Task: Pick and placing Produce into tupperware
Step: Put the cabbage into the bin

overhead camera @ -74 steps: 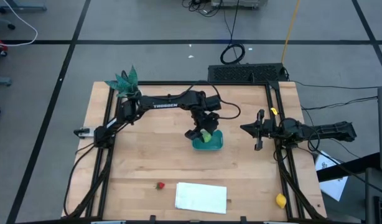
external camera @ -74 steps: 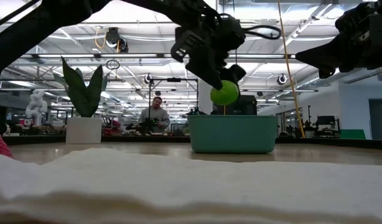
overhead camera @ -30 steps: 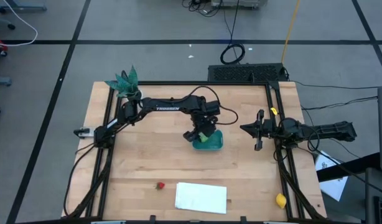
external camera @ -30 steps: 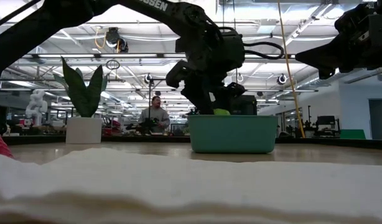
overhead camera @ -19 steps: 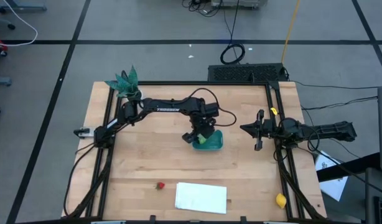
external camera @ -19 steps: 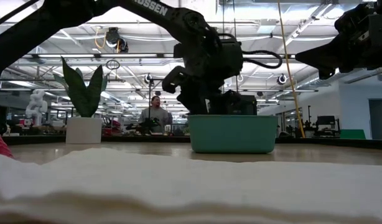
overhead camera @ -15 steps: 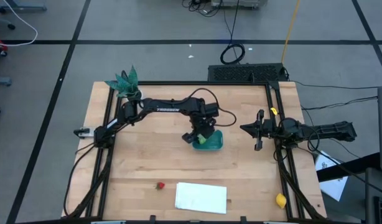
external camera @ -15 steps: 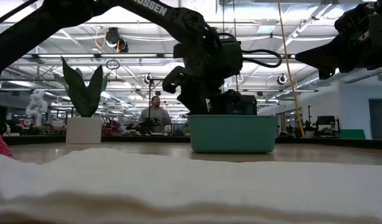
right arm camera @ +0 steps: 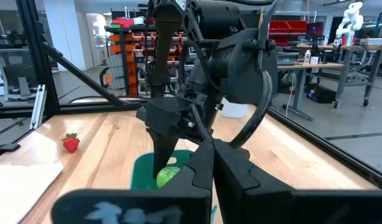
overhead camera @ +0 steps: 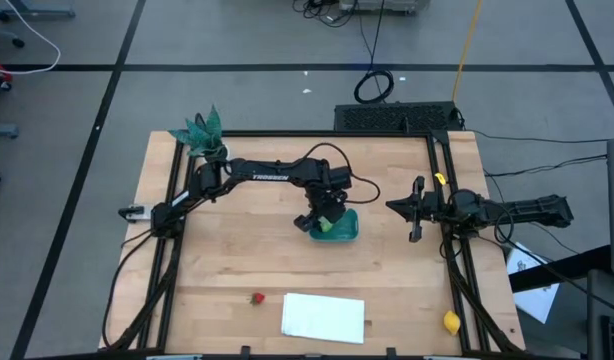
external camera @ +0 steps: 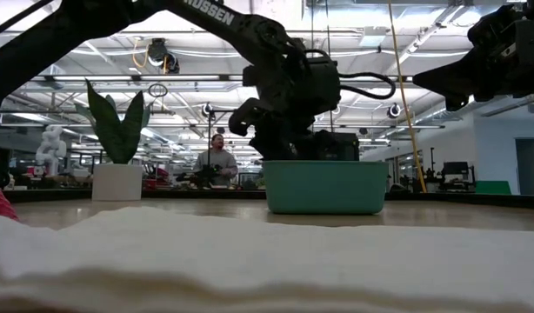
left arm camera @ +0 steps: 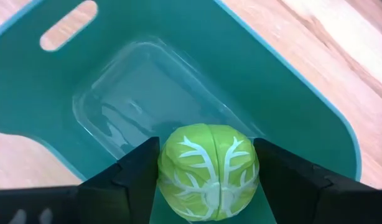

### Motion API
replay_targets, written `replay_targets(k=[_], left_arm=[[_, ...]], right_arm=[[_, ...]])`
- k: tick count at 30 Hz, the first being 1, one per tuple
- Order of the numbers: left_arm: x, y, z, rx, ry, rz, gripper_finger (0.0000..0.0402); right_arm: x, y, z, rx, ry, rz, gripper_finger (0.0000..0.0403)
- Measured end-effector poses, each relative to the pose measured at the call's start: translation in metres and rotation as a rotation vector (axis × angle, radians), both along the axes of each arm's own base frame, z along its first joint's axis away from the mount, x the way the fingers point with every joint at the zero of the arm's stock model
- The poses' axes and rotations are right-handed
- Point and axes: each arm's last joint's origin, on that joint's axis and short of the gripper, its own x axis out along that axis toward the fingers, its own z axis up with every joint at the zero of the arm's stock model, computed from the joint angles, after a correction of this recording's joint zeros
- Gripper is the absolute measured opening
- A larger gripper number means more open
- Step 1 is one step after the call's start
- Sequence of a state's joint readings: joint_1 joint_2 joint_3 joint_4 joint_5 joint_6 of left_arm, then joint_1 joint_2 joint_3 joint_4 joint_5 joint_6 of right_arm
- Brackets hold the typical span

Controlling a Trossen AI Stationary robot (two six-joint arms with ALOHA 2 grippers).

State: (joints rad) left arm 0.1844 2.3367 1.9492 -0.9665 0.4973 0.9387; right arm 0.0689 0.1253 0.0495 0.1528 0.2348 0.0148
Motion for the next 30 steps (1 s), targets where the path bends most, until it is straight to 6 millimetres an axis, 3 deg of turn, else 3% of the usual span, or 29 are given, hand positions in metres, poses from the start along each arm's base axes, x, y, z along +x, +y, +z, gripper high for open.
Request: replay_targets(k=[10,30], left_arm=[[-0.003,0.002,-0.011,-0.003,0.015,0.010,0.0236],[-0.001,0.004,-0.011,0.039,0.007,0.046,0.0249]], right_arm=[[0.000,0.000,0.000,0.000,0.000,0.000,0.0000],[0.000,0.000,0.000,0.000,0.000,0.000,0.0000]])
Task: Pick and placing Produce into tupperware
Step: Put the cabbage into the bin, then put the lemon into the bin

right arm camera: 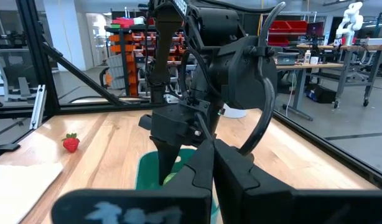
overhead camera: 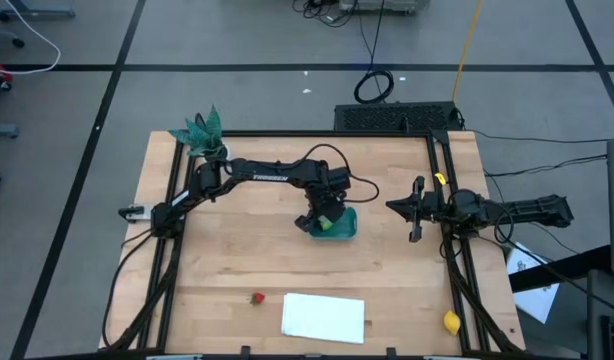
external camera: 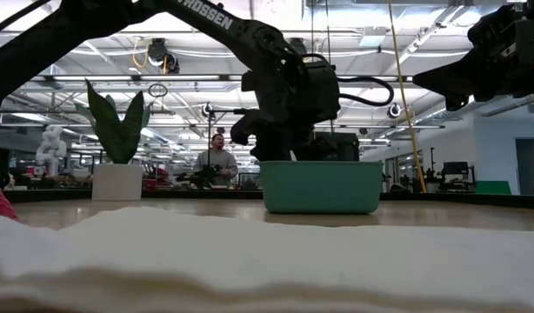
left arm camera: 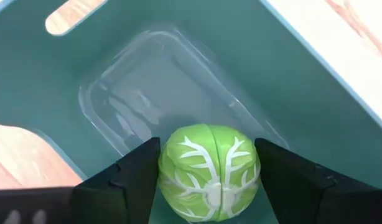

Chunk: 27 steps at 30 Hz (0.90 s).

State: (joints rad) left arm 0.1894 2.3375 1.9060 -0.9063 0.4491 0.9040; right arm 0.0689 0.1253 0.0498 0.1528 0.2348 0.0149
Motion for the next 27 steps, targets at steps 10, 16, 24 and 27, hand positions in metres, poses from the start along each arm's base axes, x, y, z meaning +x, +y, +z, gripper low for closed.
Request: replay_targets(k=[10,16,24,27], left_arm=[[-0.0005,-0.0001,-0.0002,-0.002,0.015,0.020,0.0315],[-0.0005,0.0004,-0.0003,0.013,0.014,0.018,0.0304],[0.0001,-0.0054,0.0015,0.068,0.016,0.007,0.0312],[0.0007,-0.0087,0.0065,0.086,-0.002,-0.002,0.0318]], right_arm=[[0.0000,0.0000,0.0000,0.000,0.000,0.000,0.0000],[0.0000,0.0000,0.0000,0.000,0.000,0.000,0.0000],[0.0000,0.0000,0.0000,0.000,0.000,0.000,0.0000],[0.0000,0.0000,0.0000,0.000,0.000,0.000,0.0000]])
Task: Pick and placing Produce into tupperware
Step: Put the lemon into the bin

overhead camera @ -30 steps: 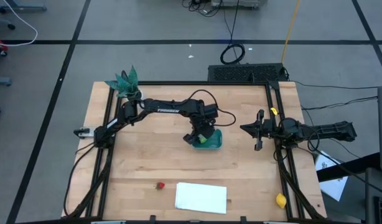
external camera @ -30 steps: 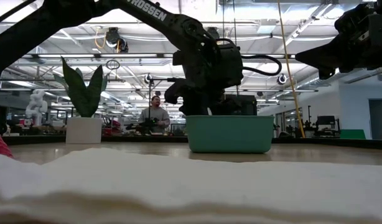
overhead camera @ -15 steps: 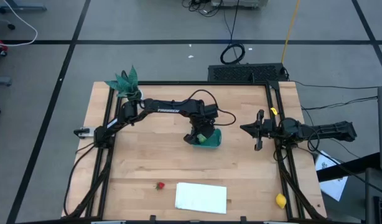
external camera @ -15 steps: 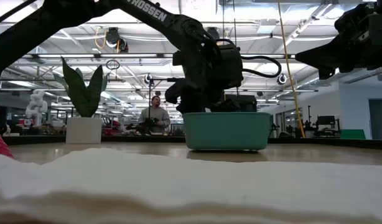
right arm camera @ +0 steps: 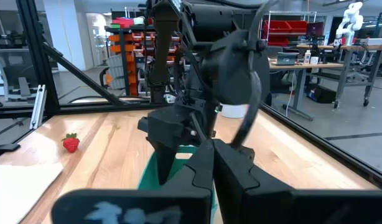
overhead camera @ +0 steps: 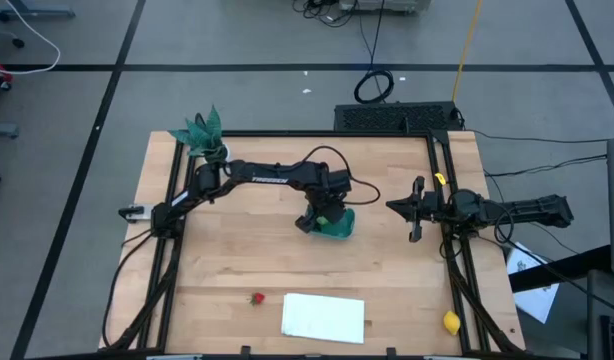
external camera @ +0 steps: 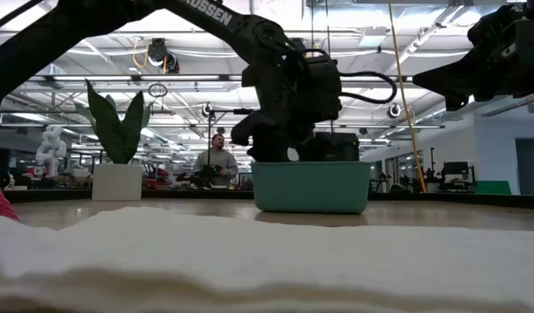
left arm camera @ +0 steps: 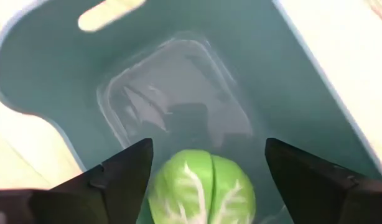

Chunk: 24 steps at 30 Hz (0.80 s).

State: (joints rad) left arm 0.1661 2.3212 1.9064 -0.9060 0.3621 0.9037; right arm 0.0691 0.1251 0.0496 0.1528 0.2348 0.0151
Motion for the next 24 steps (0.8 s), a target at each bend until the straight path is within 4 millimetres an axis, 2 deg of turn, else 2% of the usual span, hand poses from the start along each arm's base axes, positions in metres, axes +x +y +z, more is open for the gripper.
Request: replay_targets(k=[9,17,21,24], left_arm=[[0.003,-0.003,0.014,0.047,-0.014,0.015,0.0322],[0.008,-0.001,0.045,0.078,-0.039,0.044,0.0317],[0.010,-0.002,0.050,0.070,-0.046,0.062,0.0287],[0.010,-0.002,0.051,0.068,-0.046,0.072,0.0245]], right_arm=[[0.000,0.000,0.000,0.000,0.000,0.000,0.0000],[0.000,0.000,0.000,0.008,-0.001,0.000,0.0000],[0.000,0.000,0.000,0.007,-0.001,0.001,0.0000],[0.000,0.000,0.000,0.007,-0.001,0.000,0.0000]])
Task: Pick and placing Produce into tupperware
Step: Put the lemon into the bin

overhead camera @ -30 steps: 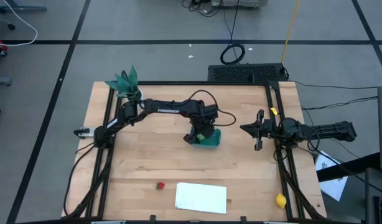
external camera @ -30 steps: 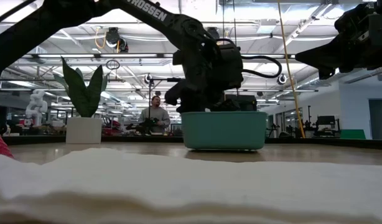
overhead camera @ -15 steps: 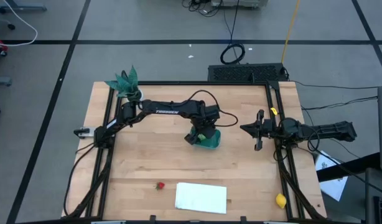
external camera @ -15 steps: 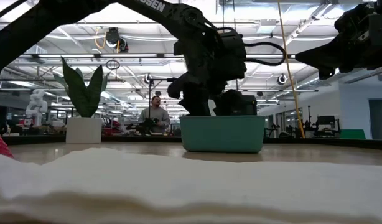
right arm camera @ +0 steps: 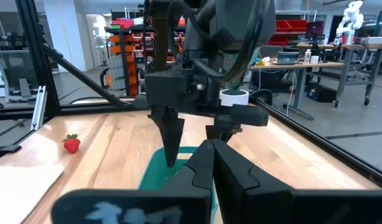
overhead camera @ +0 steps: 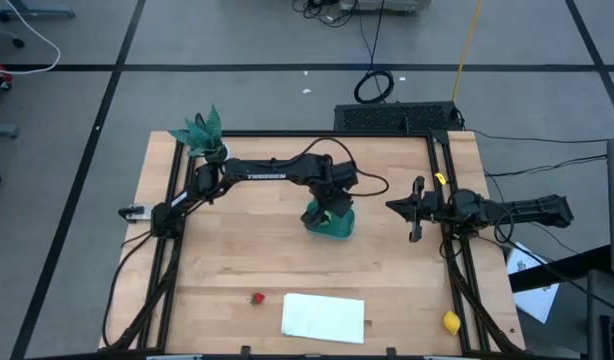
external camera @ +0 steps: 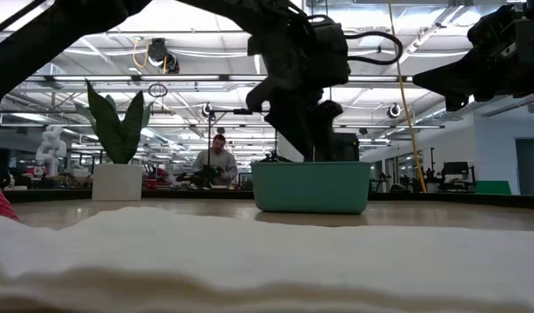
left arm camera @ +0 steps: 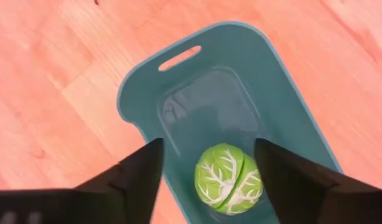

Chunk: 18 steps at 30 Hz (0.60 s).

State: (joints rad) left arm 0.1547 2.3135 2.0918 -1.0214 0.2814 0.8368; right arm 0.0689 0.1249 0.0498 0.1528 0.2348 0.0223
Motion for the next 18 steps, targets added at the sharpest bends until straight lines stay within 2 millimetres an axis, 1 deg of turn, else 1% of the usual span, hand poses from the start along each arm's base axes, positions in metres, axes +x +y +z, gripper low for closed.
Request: replay_targets(k=[12,14,18], left_arm=[[-0.0052,-0.0002,-0.0020,0.018,0.063,0.013,0.0022],[-0.0066,-0.0004,-0.0024,0.015,0.078,0.014,0.0007],[-0.0080,-0.0004,-0.0029,0.036,0.099,0.029,0.0020]], right_arm=[[0.0000,0.0000,0.0000,0.000,0.000,0.000,0.0000],[0.0000,0.0000,0.0000,0.000,0.000,0.001,0.0000],[0.0000,0.0000,0.0000,0.000,0.000,0.000,0.0000]])
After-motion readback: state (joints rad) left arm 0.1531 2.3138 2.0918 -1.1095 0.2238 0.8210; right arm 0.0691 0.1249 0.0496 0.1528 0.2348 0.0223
